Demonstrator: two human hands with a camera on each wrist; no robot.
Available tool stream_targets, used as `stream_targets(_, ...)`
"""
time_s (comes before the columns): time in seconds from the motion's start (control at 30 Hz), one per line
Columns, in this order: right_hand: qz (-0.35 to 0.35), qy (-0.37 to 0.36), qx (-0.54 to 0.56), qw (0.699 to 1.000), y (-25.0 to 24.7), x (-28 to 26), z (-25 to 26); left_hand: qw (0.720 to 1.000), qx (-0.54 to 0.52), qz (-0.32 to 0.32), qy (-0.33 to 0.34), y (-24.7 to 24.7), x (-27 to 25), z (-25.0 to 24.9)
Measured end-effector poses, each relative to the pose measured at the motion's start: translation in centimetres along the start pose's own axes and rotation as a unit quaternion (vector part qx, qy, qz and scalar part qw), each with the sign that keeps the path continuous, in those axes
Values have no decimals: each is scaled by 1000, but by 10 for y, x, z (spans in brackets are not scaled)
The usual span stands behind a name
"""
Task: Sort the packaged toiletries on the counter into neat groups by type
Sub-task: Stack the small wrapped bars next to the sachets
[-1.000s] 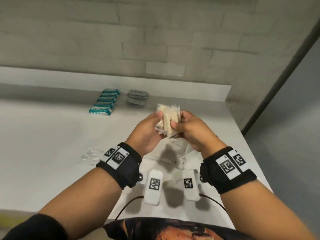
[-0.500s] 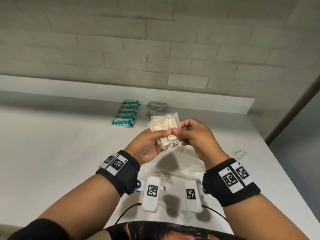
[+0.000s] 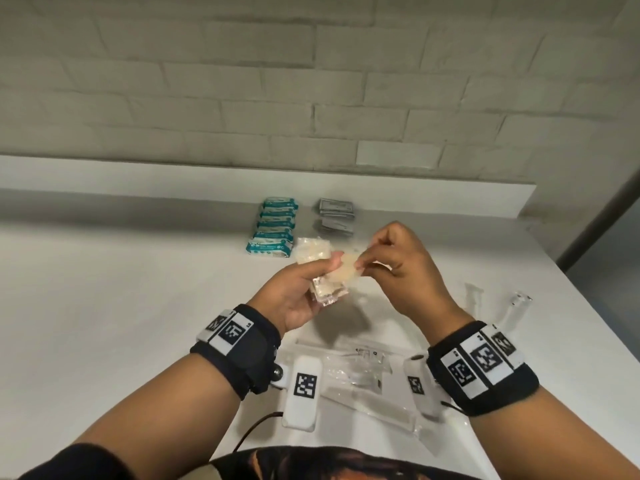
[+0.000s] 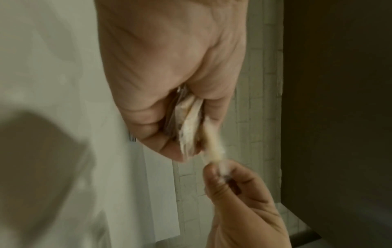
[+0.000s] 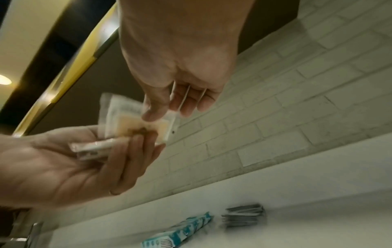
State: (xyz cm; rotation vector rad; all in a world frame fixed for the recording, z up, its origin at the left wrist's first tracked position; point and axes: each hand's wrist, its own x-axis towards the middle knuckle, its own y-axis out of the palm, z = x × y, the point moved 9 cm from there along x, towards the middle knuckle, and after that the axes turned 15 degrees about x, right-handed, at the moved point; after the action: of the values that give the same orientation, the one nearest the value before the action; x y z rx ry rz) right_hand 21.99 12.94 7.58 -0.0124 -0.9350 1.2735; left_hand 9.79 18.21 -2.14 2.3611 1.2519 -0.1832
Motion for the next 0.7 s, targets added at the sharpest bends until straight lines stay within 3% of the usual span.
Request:
stream_targets(0.03,22,9,6,1000,7,0,-4,1000,14,-8,20,-7,1,-4)
stream_targets(0.1,42,93,78,992,14,1,-16,996,64,-34,55,-19,2,-11)
stream_targets(0.23,37,284,218,933,24,10,-34,976,172,-75,113,-33,2,-24)
stream_targets(0.3,62,331,221,915,31,16,-37,967,205,-80,132,-34,3,-29)
stream_targets(0.4,96,329,156,926,37,28,-36,956,251,-76,133,-35,7,-30)
stream_targets(0.53,156,344,110,919,45,34,-41,949,281,-64,124,-38,15,-25)
stream_targets(0.7,131,309,-136,932,27,50,-66,985,149,-52,71,-49,24,-8)
